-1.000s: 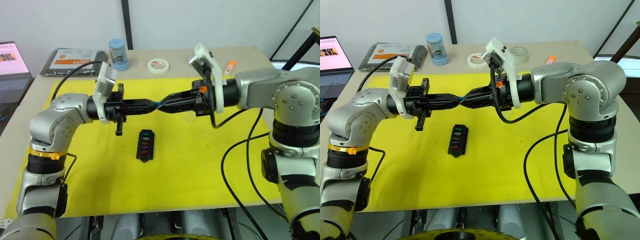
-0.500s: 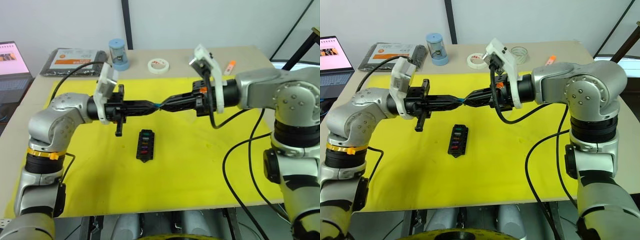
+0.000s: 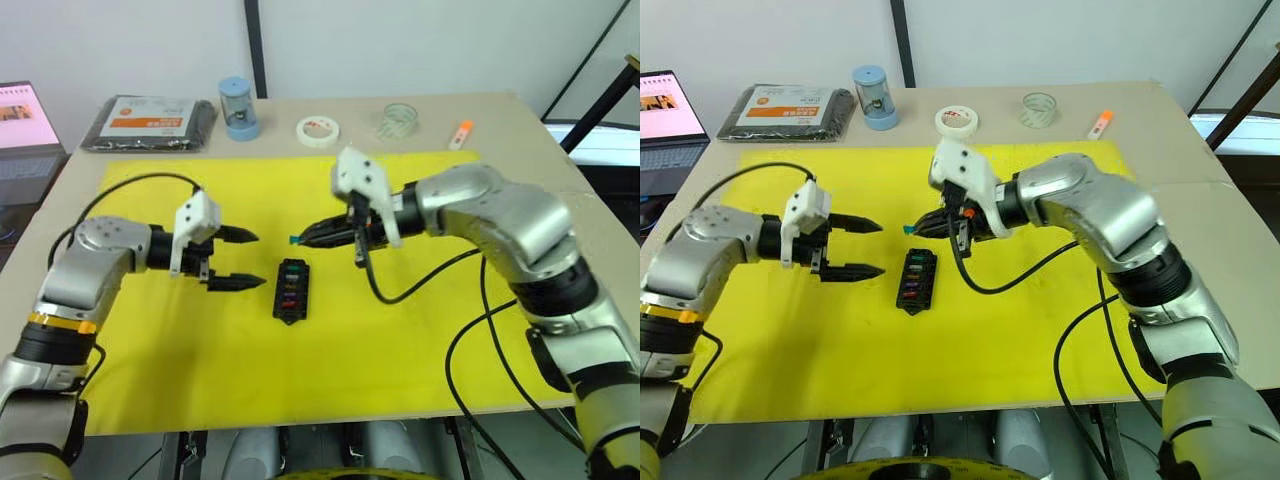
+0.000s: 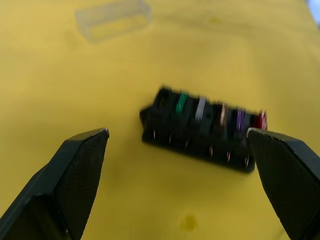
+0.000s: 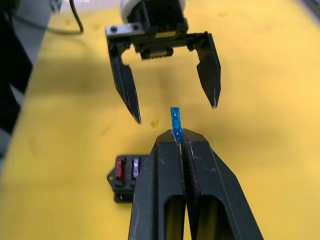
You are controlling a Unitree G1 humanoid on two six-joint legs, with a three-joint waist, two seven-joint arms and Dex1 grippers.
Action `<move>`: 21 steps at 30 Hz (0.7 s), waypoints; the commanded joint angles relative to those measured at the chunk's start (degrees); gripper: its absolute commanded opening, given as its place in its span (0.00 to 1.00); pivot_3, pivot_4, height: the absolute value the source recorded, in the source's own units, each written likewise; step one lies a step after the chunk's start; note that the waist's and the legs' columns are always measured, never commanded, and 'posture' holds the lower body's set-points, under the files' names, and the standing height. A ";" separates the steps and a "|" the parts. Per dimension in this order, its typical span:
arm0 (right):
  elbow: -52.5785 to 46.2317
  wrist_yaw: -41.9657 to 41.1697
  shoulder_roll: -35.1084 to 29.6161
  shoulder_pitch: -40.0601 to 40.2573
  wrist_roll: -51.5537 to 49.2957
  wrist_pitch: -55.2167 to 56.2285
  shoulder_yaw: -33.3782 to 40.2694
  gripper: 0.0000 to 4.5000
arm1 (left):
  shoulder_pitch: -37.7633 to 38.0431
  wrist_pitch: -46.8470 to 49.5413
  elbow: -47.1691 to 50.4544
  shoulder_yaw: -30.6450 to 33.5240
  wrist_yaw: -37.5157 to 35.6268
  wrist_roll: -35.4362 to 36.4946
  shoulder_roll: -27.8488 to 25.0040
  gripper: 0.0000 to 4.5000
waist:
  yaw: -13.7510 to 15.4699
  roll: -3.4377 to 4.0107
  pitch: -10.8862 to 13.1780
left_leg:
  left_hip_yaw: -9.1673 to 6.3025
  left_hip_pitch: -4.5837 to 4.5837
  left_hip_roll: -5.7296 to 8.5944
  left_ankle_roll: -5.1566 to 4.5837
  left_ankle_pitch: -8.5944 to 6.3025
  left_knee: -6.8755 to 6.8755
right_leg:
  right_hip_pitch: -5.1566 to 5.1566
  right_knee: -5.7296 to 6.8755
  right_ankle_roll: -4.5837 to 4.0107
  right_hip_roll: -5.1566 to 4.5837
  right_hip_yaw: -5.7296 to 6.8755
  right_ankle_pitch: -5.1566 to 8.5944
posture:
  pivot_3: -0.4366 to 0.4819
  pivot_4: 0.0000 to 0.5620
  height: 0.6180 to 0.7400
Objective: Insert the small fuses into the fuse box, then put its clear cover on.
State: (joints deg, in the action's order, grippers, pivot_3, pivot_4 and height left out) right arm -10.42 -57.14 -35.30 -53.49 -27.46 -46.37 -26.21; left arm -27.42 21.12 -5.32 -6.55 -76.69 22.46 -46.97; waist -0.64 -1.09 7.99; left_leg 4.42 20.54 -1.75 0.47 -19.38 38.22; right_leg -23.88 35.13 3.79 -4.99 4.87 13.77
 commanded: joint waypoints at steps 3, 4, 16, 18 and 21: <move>6.49 -2.56 3.38 -0.53 6.27 6.06 -2.37 0.00 | 0.39 -5.30 0.40 -0.73 -2.31 -2.55 -0.07 0.99 | -0.03 0.01 0.01 | 0.01 0.01 -0.01 0.00 0.00 0.00 | -0.02 0.02 0.00 0.00 0.01 0.00 | 0.48 0.27 1.00; 7.54 -2.93 4.04 -0.53 7.07 6.58 -2.55 0.00 | 0.51 -5.75 0.49 -0.75 -2.42 -2.67 0.12 0.99 | -0.04 0.01 0.01 | 0.01 -0.01 -0.01 0.00 0.00 0.00 | -0.02 0.03 0.00 0.01 0.00 0.00 | 0.48 0.27 1.00; 18.88 -5.85 10.05 -1.06 14.37 11.73 -2.13 0.00 | 0.06 -7.72 1.39 -1.61 -3.72 -3.56 2.14 0.99 | -0.13 0.02 0.01 | 0.01 -0.03 -0.05 0.01 0.01 0.00 | -0.02 0.06 0.00 0.03 0.01 0.00 | 0.48 0.27 1.00; 19.68 -6.07 10.74 -1.09 15.04 11.79 -1.95 0.00 | -0.03 -8.02 1.22 -1.65 -3.60 -3.73 2.36 0.99 | -0.13 0.03 0.01 | 0.01 -0.04 -0.05 0.01 0.01 0.00 | -0.02 0.07 0.00 0.03 0.00 0.00 | 0.48 0.27 1.00; 19.99 -6.54 11.14 -0.83 16.01 11.65 -1.99 0.00 | -0.01 -7.85 1.36 -1.58 -3.45 -3.79 2.66 0.99 | -0.12 0.02 0.02 | 0.01 -0.04 -0.04 0.02 0.01 0.00 | -0.02 0.07 0.00 0.03 0.00 0.00 | 0.48 0.27 1.00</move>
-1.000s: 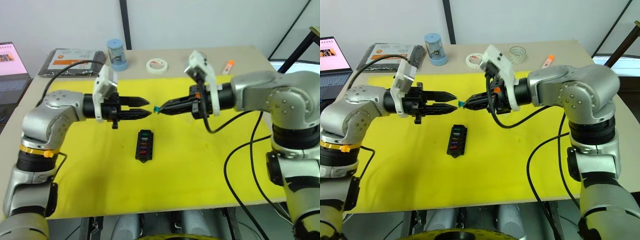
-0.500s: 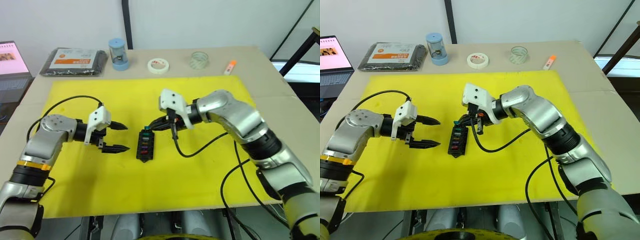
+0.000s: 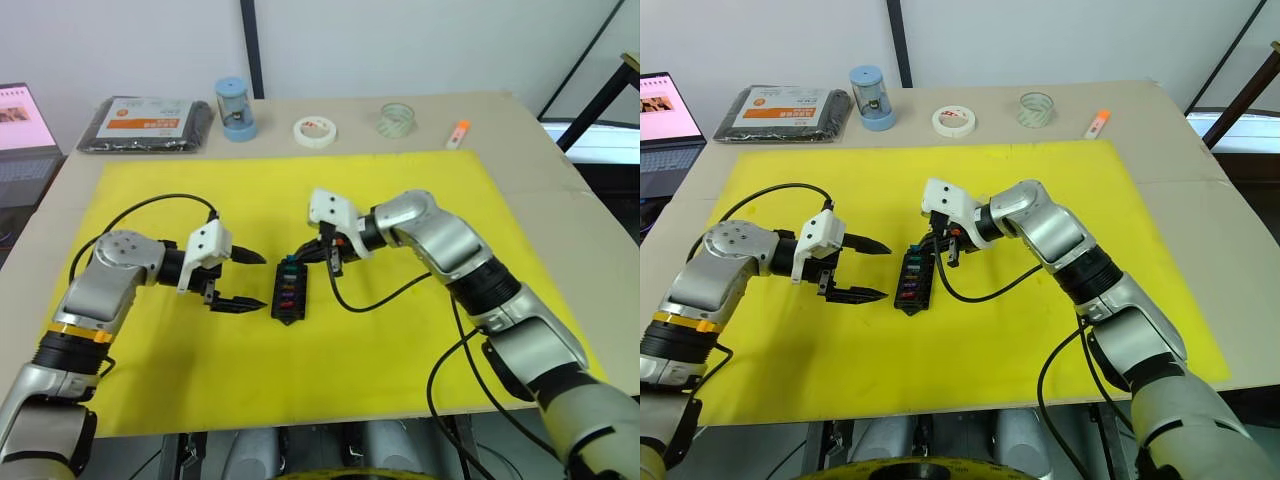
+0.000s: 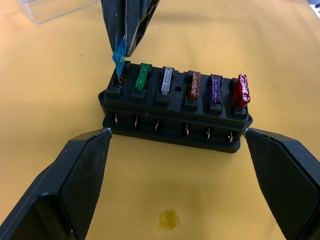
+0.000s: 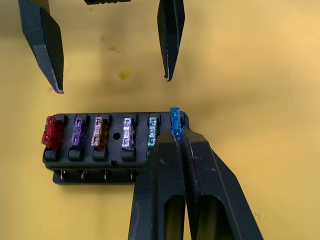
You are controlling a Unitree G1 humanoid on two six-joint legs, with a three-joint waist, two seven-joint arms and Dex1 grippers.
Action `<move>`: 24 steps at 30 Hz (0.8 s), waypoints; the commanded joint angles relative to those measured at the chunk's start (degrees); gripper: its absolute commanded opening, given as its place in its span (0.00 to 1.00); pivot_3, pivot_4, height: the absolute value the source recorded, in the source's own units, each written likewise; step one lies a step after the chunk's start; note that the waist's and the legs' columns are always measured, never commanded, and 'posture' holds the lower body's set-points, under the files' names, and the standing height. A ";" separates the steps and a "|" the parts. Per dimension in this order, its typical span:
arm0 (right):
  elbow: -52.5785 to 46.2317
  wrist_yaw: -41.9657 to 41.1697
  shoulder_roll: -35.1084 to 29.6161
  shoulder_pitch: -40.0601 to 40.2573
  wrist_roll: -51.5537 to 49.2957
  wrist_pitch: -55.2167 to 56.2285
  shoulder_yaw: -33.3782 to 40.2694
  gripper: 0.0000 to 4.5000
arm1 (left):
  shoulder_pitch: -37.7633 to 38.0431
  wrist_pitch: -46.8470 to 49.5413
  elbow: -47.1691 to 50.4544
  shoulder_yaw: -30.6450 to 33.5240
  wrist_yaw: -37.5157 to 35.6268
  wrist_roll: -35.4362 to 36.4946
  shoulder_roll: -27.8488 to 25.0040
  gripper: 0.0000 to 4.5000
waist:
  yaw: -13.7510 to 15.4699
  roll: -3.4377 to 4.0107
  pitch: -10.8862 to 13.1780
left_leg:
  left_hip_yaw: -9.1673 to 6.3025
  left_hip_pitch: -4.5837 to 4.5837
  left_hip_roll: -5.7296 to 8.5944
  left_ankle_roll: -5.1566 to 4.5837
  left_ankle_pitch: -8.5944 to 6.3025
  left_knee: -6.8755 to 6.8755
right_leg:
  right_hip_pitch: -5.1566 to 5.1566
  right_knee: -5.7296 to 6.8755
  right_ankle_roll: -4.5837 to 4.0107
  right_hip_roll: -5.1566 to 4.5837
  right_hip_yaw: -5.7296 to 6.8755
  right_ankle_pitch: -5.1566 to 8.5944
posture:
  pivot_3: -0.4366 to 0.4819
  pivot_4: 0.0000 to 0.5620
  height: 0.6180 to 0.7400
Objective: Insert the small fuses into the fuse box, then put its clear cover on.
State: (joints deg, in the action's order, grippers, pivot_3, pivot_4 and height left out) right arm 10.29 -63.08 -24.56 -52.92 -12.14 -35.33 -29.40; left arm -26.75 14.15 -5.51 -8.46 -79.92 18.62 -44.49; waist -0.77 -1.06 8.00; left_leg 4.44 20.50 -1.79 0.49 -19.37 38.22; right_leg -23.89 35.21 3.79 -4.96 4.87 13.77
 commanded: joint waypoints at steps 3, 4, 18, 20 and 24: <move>-0.89 -1.02 0.63 -1.20 1.22 0.36 1.41 0.00 | -0.69 -0.82 1.53 0.45 -0.05 -0.02 0.50 0.99 | 0.01 0.00 0.00 | 0.00 0.01 0.00 0.00 0.00 0.01 | 0.00 0.00 0.00 -0.01 0.00 0.00 | 0.48 0.27 1.00; -0.96 -1.10 0.70 -1.14 1.37 0.32 1.49 0.00 | -0.66 -0.82 1.56 0.46 -0.02 -0.05 0.53 0.99 | 0.00 0.00 0.00 | 0.00 0.00 0.00 0.00 0.00 0.01 | 0.00 0.00 0.00 0.00 0.00 0.00 | 0.48 0.27 1.00; 0.56 -1.47 1.40 -1.75 3.47 0.48 2.54 0.00 | 0.23 -0.88 2.12 0.46 0.15 -0.48 1.14 0.99 | -0.01 0.00 0.00 | 0.00 0.00 0.01 0.01 0.01 0.01 | 0.01 0.01 0.00 0.00 0.00 0.00 | 0.48 0.27 1.00; 0.62 -1.52 1.50 -1.97 3.49 0.31 2.64 0.00 | 0.33 -0.84 2.20 0.47 0.14 -0.47 1.15 0.99 | -0.01 0.00 0.00 | 0.00 0.00 0.01 0.01 0.01 0.01 | 0.01 0.01 0.00 0.00 0.00 0.00 | 0.48 0.27 1.00; 0.68 -1.72 1.50 -1.89 3.87 -0.40 2.07 0.00 | 0.37 -0.88 2.28 0.44 0.28 -0.53 1.33 0.99 | 0.00 0.00 0.00 | 0.00 0.00 0.01 0.02 0.01 0.01 | 0.01 0.01 0.00 0.00 0.00 0.00 | 0.48 0.27 1.00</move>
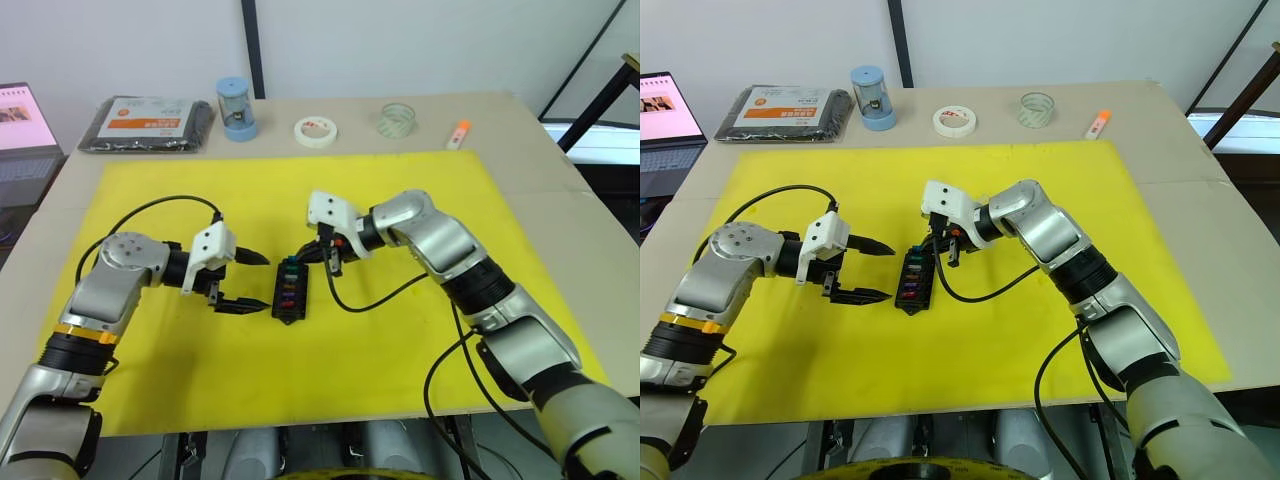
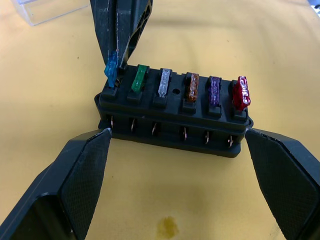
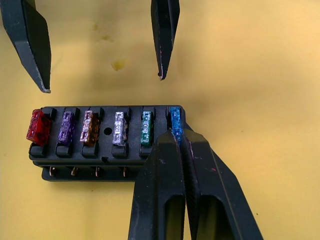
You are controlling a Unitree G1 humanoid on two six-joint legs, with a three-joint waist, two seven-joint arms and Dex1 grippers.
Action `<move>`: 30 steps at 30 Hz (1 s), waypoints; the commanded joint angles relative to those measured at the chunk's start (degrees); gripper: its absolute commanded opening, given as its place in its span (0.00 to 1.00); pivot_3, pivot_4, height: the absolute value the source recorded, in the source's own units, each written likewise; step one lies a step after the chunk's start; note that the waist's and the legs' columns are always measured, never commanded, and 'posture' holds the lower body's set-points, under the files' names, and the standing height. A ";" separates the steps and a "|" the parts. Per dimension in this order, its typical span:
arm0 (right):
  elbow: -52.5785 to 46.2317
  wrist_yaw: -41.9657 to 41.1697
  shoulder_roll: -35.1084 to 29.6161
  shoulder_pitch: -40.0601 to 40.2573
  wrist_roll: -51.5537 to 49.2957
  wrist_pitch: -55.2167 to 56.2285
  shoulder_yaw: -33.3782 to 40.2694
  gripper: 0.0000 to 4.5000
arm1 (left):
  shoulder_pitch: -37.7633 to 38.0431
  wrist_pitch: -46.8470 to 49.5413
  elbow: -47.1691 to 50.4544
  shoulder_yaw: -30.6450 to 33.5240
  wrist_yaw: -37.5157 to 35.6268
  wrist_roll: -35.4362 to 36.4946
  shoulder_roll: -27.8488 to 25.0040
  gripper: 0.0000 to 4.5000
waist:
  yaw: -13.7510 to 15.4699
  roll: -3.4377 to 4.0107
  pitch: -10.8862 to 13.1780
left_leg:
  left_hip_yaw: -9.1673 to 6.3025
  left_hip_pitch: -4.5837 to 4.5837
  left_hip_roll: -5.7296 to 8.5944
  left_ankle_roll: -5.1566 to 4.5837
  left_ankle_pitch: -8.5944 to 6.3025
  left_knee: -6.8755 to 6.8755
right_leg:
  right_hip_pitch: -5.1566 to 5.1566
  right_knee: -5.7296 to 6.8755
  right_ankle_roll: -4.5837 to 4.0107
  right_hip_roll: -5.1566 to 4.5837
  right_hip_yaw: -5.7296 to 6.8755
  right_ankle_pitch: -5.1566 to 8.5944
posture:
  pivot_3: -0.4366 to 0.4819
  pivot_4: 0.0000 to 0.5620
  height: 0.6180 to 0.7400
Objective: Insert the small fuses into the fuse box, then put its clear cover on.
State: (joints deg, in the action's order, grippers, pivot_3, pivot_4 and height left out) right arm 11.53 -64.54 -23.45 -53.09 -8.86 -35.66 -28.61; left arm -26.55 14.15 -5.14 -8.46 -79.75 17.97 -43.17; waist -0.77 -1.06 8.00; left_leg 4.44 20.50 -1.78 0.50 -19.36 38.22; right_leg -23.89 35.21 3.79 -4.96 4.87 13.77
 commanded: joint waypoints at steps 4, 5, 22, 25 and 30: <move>-0.12 0.08 0.70 -1.62 1.43 -0.42 0.97 0.00 | 0.25 -0.89 2.01 0.51 0.14 0.06 0.02 0.99 | -0.01 0.00 0.00 | 0.00 0.00 0.01 0.00 0.00 0.00 | 0.00 0.00 0.00 0.00 0.00 0.00 | 0.48 0.27 1.00; -0.03 0.21 0.84 -1.66 1.60 -0.77 0.94 0.00 | 0.27 -0.99 1.97 0.50 0.18 -0.02 0.03 0.99 | -0.02 0.00 0.00 | 0.00 0.00 0.01 0.00 0.00 0.00 | 0.00 0.00 0.00 0.00 0.00 0.00 | 0.48 0.27 1.00; -2.67 2.60 2.33 -3.12 3.65 -10.16 -0.32 0.00 | 0.70 -0.68 2.51 0.67 0.53 -0.05 0.24 0.99 | -0.04 0.00 -0.01 | 0.00 -0.04 0.00 0.01 0.01 0.00 | 0.03 0.03 0.00 0.01 0.00 0.00 | 0.48 0.27 1.00; -5.32 2.11 2.25 -3.87 2.22 -12.30 0.83 0.00 | 0.56 -0.77 2.22 0.92 0.61 -0.02 0.16 0.99 | -0.05 0.00 0.00 | 0.00 -0.03 0.01 0.02 0.01 0.00 | 0.03 0.02 0.00 0.00 0.00 0.00 | 0.48 0.27 1.00; -7.28 2.12 1.98 -4.87 1.56 -14.36 1.35 0.00 | 0.07 -0.83 1.44 1.26 0.71 0.00 0.10 0.99 | -0.06 0.00 0.00 | -0.01 -0.03 0.01 0.01 0.01 0.00 | 0.02 0.02 0.00 0.01 0.00 0.00 | 0.48 0.27 1.00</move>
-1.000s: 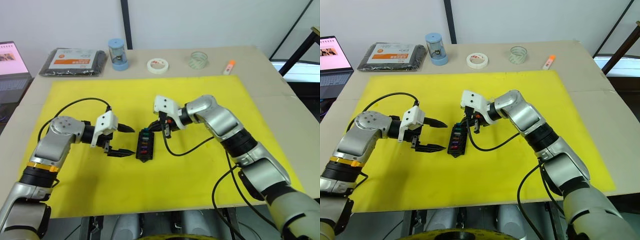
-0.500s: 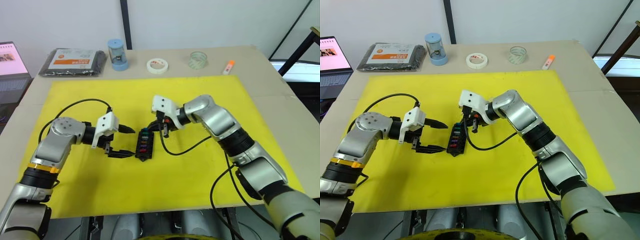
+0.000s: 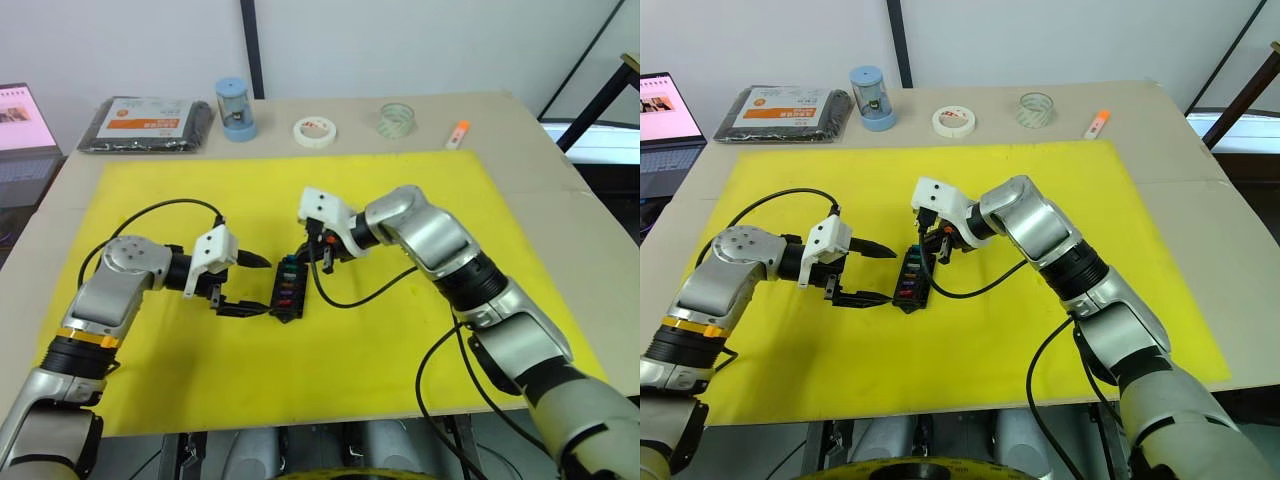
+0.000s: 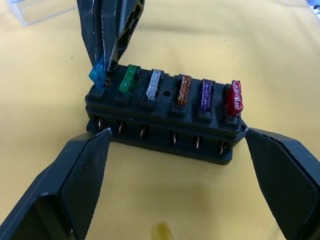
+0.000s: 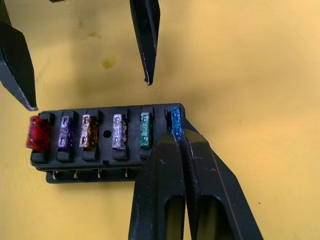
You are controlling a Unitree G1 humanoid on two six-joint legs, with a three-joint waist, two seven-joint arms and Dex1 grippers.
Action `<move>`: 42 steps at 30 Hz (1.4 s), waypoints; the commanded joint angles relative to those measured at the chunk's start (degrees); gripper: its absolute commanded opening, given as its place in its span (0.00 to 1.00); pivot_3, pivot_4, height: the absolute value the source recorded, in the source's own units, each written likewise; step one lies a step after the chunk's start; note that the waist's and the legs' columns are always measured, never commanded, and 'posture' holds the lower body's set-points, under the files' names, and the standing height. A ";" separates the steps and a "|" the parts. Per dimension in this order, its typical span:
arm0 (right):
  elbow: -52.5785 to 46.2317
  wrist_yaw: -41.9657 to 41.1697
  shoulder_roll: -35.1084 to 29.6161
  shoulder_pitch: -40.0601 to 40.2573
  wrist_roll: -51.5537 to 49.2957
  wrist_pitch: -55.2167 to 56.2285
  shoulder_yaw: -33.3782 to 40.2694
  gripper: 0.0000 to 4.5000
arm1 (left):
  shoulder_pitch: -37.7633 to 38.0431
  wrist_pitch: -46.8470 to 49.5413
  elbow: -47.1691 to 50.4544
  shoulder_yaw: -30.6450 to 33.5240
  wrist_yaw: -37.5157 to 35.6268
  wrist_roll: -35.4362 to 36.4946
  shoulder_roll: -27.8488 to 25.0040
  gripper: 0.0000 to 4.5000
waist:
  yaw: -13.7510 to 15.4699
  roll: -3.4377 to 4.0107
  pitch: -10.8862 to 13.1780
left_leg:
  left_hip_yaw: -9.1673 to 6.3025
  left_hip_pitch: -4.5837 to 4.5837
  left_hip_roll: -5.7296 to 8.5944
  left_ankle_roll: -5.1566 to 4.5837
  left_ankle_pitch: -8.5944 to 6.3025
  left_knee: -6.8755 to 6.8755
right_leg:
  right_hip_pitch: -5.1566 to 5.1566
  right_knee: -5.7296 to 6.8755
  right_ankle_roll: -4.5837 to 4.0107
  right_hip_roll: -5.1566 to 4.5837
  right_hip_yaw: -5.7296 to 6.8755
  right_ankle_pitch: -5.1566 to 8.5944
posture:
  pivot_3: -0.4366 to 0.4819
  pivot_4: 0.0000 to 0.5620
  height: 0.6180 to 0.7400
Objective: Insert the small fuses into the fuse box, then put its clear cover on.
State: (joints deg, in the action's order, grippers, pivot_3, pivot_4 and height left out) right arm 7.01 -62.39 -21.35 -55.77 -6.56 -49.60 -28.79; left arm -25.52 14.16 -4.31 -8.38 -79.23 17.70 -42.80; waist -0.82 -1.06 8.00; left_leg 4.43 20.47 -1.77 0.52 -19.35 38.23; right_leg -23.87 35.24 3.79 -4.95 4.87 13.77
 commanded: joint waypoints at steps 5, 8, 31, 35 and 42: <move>-2.98 0.47 -0.31 -2.74 -0.95 -1.43 1.19 0.00 | -1.54 -0.90 -0.09 1.46 0.39 0.30 -0.24 0.99 | -0.01 0.00 0.00 | 0.00 0.00 0.01 0.00 0.00 0.00 | 0.00 0.00 0.00 0.01 0.00 0.00 | 0.48 0.27 1.00; -3.29 0.50 -0.42 -2.59 -0.90 -1.90 0.67 0.00 | -2.03 -0.95 -0.60 1.65 0.54 0.38 -0.22 0.99 | 0.04 0.00 0.00 | 0.00 0.01 0.02 0.00 0.00 0.00 | 0.00 0.00 0.00 0.01 0.00 0.00 | 0.48 0.27 1.00; -3.34 0.85 -1.46 -1.03 -0.11 -0.43 -1.48 0.00 | -3.76 -0.83 -1.80 1.50 0.64 0.36 0.18 0.99 | 0.01 0.00 0.00 | 0.01 0.01 0.02 0.00 0.00 0.00 | 0.00 0.00 0.00 0.01 0.01 0.00 | 0.48 0.27 1.00; -3.43 1.29 -0.96 -0.90 -0.29 -0.80 -1.45 0.00 | -3.62 -0.84 -1.71 1.47 0.81 0.31 0.28 0.99 | 0.00 0.00 0.00 | 0.01 0.01 0.02 0.00 0.00 0.00 | 0.00 0.00 0.00 0.01 0.01 0.00 | 0.48 0.27 1.00; -2.31 2.79 -0.56 -1.26 0.52 -1.49 -2.06 0.00 | -2.97 -0.89 -1.10 1.45 1.13 0.22 0.19 0.99 | -0.01 0.00 0.00 | 0.01 0.01 0.02 0.00 0.00 0.00 | 0.00 0.00 0.00 0.01 0.01 0.00 | 0.48 0.27 1.00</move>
State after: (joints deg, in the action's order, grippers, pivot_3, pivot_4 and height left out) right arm 5.62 -60.28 -22.28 -56.14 -6.80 -50.94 -30.94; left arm -28.24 14.17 -6.61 -8.05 -78.29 17.71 -42.50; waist -0.84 -1.06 8.00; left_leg 4.44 20.48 -1.75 0.52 -19.35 38.23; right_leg -23.87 35.23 3.79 -4.94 4.88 13.77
